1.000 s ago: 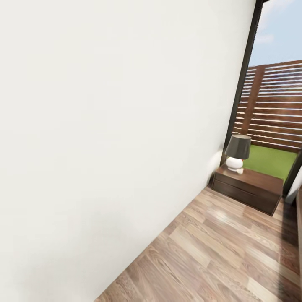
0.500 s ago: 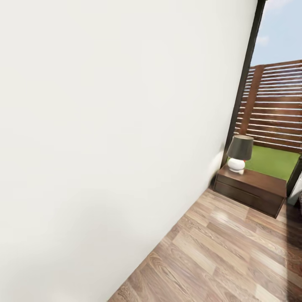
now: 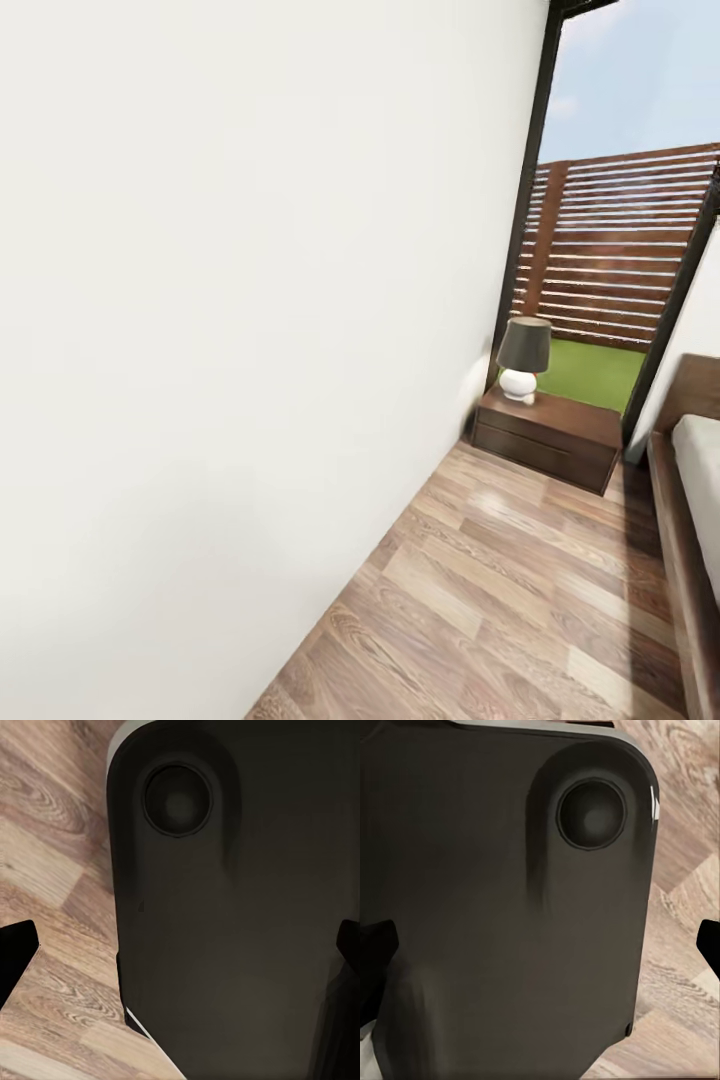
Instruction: In the bedroom, move the book from the bed onto either nightstand, and place the two sandals side by side next to the bed.
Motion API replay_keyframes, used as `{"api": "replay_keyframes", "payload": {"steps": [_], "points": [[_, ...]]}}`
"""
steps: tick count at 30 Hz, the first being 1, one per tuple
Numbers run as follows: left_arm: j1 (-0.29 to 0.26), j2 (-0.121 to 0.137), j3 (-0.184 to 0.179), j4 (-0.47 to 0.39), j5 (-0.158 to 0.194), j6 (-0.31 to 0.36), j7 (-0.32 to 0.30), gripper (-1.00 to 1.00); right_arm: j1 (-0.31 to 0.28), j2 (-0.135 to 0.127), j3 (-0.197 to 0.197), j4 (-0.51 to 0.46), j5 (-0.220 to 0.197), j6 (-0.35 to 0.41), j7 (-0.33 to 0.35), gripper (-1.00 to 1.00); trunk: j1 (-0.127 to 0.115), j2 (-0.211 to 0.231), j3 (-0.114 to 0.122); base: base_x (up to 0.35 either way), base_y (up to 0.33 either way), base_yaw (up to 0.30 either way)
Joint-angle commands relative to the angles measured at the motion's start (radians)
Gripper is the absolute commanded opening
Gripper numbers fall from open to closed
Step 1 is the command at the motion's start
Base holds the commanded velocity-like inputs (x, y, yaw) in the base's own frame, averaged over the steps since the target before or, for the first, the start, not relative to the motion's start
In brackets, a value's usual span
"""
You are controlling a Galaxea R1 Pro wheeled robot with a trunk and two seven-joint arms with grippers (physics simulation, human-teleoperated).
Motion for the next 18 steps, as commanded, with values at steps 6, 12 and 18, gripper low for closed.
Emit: {"api": "replay_keyframes", "payload": {"steps": [6,12,18], "points": [[0.000,0.000,0.000,0.000,0.001,-0.007,-0.001,1.00,0.000,0.000,0.000,0.000,0.001,0.000,0.001,1.00,0.000,-0.001,-0.001,0.001,0.088,-0.285],[0.000,0.000,0.000,0.000,0.001,-0.016,-0.001,1.00,0.000,0.000,0.000,0.000,0.001,0.000,0.001,1.00,0.000,-0.001,-0.001,0.000,0.181,-0.287],[0.000,0.000,0.000,0.000,0.001,-0.020,-0.001,1.00,0.000,0.000,0.000,0.000,0.001,0.000,0.001,1.00,0.000,-0.001,-0.001,0.000,0.205,-0.287]]}}
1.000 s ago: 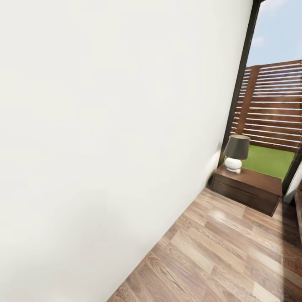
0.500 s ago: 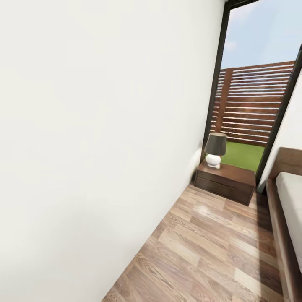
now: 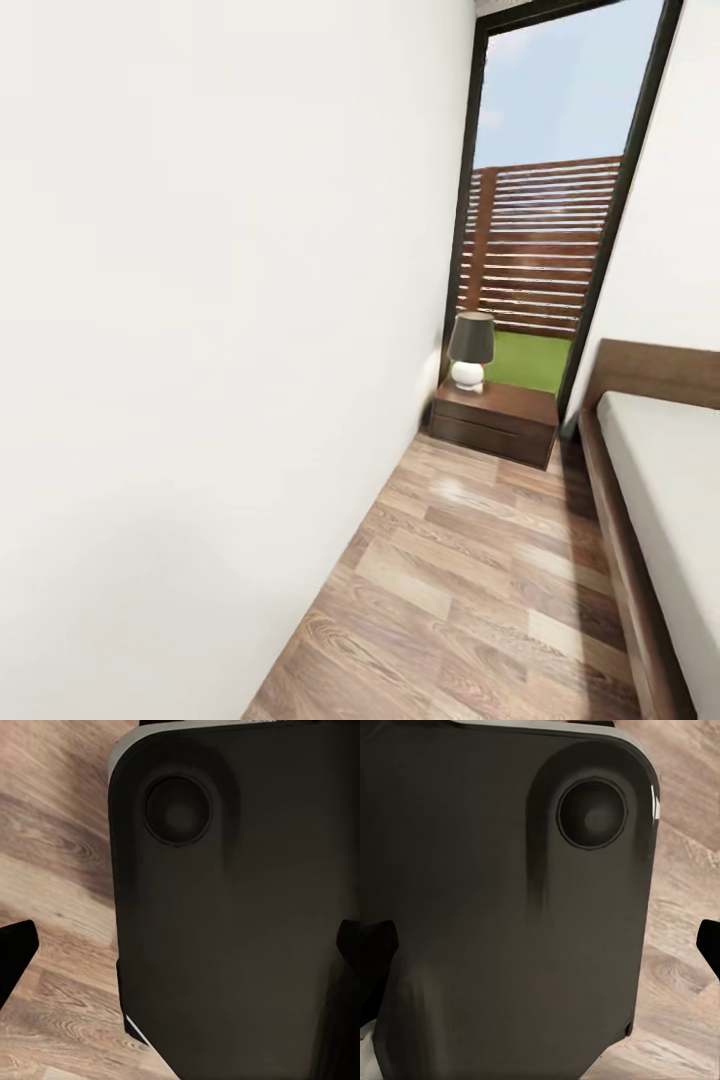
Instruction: In the bedroom, move the book from the bed onto either nightstand, and place the two sandals side by side next to the bed.
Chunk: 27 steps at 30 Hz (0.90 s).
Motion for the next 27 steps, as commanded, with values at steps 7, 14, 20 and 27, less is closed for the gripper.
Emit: {"api": "replay_keyframes", "payload": {"steps": [7,14,20,27], "points": [[0.000,0.000,0.000,0.000,0.000,-0.003,-0.001,1.00,0.000,0.000,0.000,0.000,0.000,0.000,0.001,1.00,0.000,-0.001,-0.001,0.000,0.138,-0.287],[0.000,0.000,-0.001,0.000,-0.001,-0.003,-0.001,1.00,-0.001,0.000,0.000,0.000,0.000,0.000,0.001,1.00,0.000,-0.001,-0.001,0.000,0.036,-0.287],[0.000,0.000,0.000,0.000,0.000,-0.004,-0.001,1.00,-0.001,0.000,0.000,0.000,0.000,0.000,0.001,1.00,0.000,-0.001,-0.001,0.000,0.009,-0.287],[0.000,0.000,0.000,0.000,0.000,-0.003,-0.001,1.00,-0.001,0.000,0.000,0.000,0.000,0.000,0.001,1.00,0.000,-0.001,-0.001,0.000,0.002,-0.287]]}}
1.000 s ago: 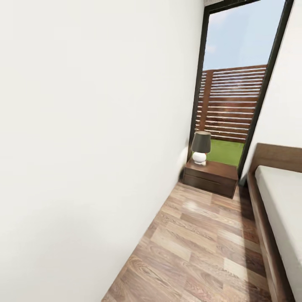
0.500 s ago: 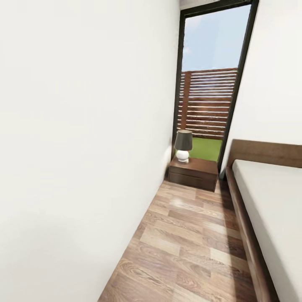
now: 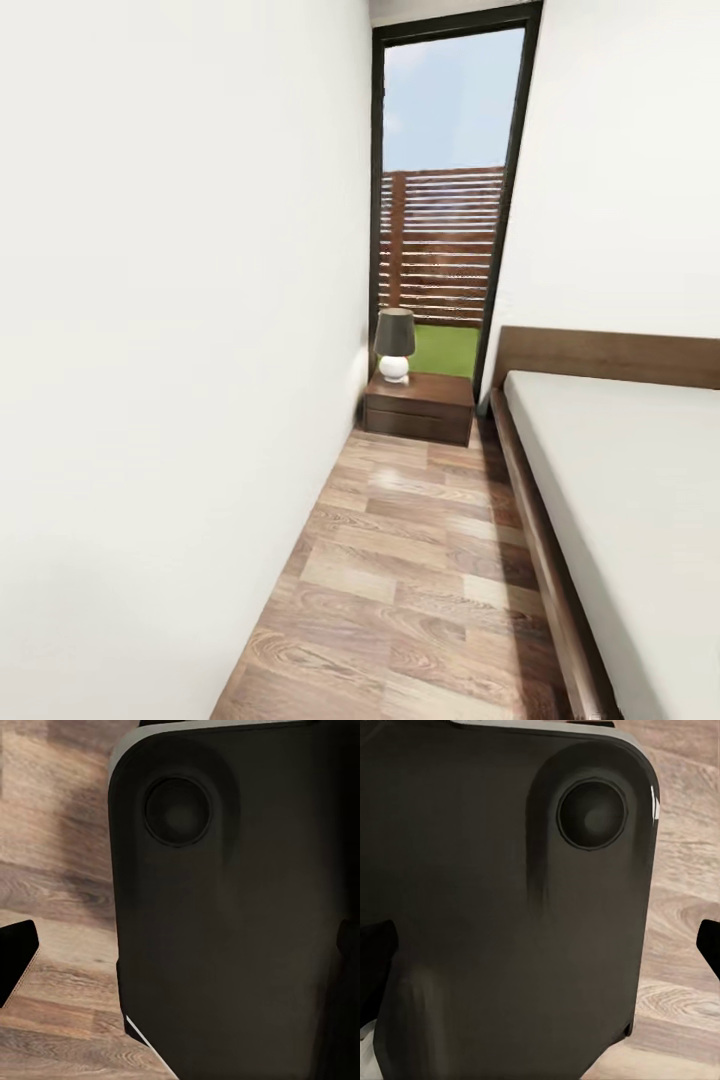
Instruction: In the bedroom, move the book from the bed onto either nightstand, and place the two sandals side by side next to the bed.
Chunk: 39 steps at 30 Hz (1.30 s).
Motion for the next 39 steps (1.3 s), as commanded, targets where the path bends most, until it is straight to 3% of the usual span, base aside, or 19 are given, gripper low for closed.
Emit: {"api": "replay_keyframes", "payload": {"steps": [1,15,39], "points": [[0.000,0.000,0.000,0.000,0.000,-0.002,-0.001,1.00,0.000,0.000,0.000,0.000,0.001,0.000,0.001,1.00,0.000,-0.001,-0.001,0.000,0.001,-0.287],[0.000,0.000,0.000,0.000,0.000,-0.003,-0.001,1.00,0.000,0.000,0.000,-0.001,0.001,0.000,0.001,1.00,0.000,-0.001,-0.001,0.000,0.001,-0.271],[0.000,0.000,0.001,0.000,0.001,-0.022,-0.001,1.00,0.000,-0.001,0.000,-0.002,0.001,0.000,0.001,1.00,0.000,-0.001,-0.001,0.115,0.069,-0.068]]}}
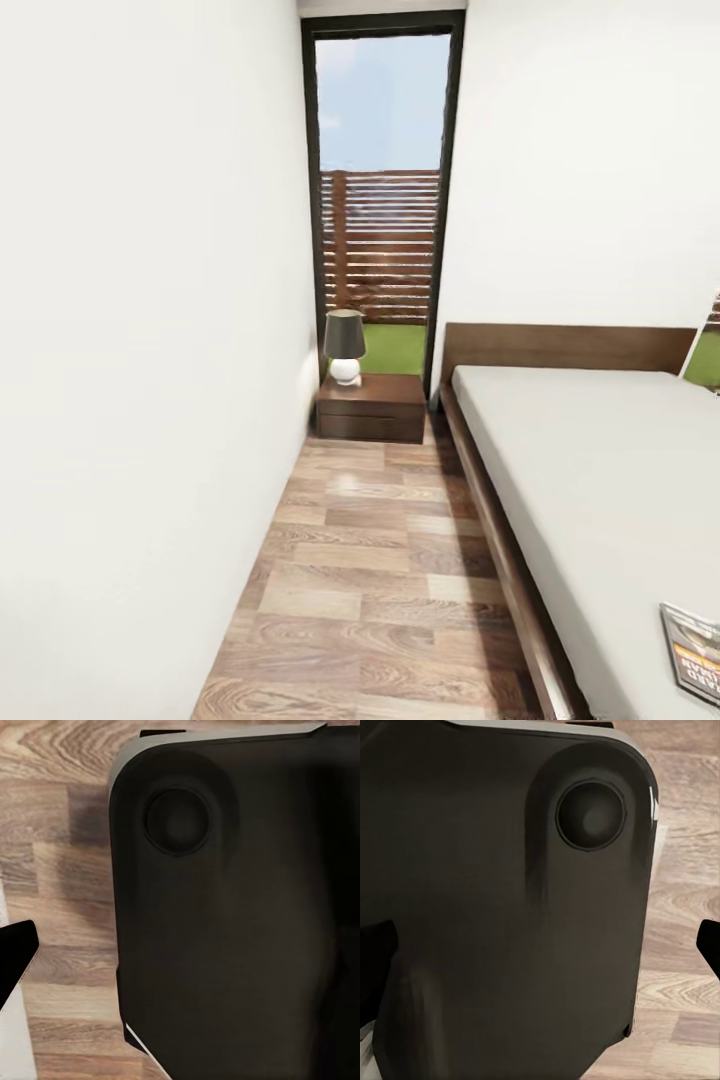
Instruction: In the bedroom, move the book from the bed onto either nightstand, and place the two sandals side by side next to the bed.
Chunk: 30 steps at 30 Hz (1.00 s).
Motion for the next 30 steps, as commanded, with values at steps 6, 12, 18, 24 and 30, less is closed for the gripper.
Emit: {"api": "replay_keyframes", "payload": {"steps": [6,12,18,24,30], "points": [[0.000,0.000,0.000,0.001,0.000,-0.004,-0.001,1.00,-0.001,0.000,0.000,0.000,0.001,0.000,0.001,1.00,0.000,-0.001,-0.001,0.008,0.020,-0.257],[0.000,0.000,0.000,0.001,0.000,-0.004,-0.001,1.00,0.000,-0.001,0.000,0.000,0.001,0.000,0.001,1.00,0.000,-0.001,-0.001,0.002,0.005,-0.285],[0.000,0.000,0.000,0.001,0.000,-0.004,-0.001,1.00,-0.001,0.000,0.000,0.000,0.001,0.000,0.001,1.00,0.000,-0.001,-0.001,0.000,0.001,-0.291],[0.000,0.000,0.000,0.001,0.000,-0.004,-0.001,1.00,-0.001,0.000,0.000,0.000,0.001,0.000,0.001,1.00,0.000,-0.001,-0.001,0.000,0.065,-0.291],[0.000,0.000,0.000,0.001,0.000,-0.004,-0.001,1.00,-0.001,0.001,0.000,-0.002,0.001,0.000,0.001,1.00,0.000,-0.001,-0.001,0.000,0.081,-0.165]]}}
